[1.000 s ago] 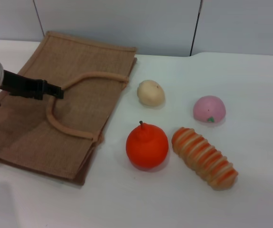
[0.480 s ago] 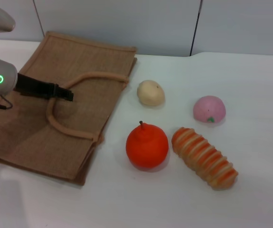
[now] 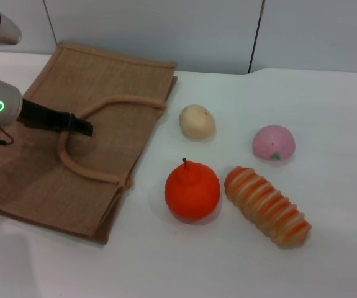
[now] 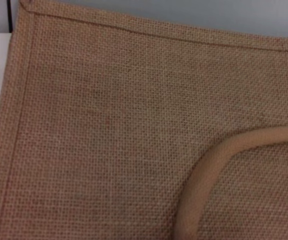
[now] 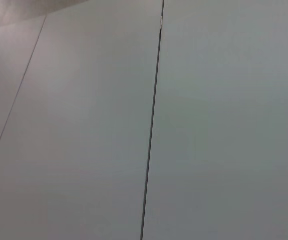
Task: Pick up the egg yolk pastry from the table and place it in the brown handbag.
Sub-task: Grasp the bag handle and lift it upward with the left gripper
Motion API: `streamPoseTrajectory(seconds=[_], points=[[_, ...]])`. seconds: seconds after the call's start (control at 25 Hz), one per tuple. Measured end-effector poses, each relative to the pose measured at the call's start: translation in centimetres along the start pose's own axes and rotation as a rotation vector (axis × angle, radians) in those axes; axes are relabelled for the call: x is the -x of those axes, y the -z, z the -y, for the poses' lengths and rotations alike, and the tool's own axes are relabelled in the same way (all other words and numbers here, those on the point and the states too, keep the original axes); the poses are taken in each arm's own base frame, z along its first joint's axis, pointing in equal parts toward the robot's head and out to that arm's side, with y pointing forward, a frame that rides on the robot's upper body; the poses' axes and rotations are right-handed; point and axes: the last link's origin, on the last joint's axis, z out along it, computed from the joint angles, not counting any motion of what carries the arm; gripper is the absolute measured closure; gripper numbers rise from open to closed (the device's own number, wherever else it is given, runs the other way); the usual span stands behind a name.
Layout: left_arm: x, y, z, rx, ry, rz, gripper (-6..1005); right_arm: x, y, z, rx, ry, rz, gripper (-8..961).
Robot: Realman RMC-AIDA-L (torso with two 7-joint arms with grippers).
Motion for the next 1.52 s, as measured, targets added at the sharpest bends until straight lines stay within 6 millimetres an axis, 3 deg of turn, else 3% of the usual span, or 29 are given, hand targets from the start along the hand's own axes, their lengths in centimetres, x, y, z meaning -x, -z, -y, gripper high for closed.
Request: streamPoseTrajectory(seconds=[0.2, 0.44, 0.56, 0.76, 0.96, 1.16, 1.52], points=[[0.0, 0.0, 0.0, -0.001, -0.002, 0.003, 273, 0.0, 0.1, 0.0, -0.002, 0.000, -0.003, 62], [0.0, 0.0, 0.0, -0.001, 0.005, 0.004, 409, 0.0, 0.2, 0.0, -0.004, 0.000, -0.005, 63], [0.0, 0.0, 0.0, -0.003, 0.007, 0.006, 635, 0.0, 0.2, 0.0, -0.003, 0.000, -0.005, 63], [0.0, 0.0, 0.0, -0.004, 0.007, 0.006, 787, 0.0, 0.2, 0.0, -0.003, 0.000, -0.004, 63], [0.0, -0.1, 0.1, -0.013, 0.007, -0.003, 864, 0.0, 0.2, 0.0, -0.003, 0.000, -0.003, 63], [-0.1, -0.3, -0.1, -0.007, 0.008, -0.023, 864, 0.0, 0.2, 0.0, -0.003, 0.000, -0.003, 62], [-0.9, 0.7, -1.4, 0.212, 0.004, -0.296, 865, 0.0, 0.2, 0.0, -0.001, 0.000, -0.006, 63]])
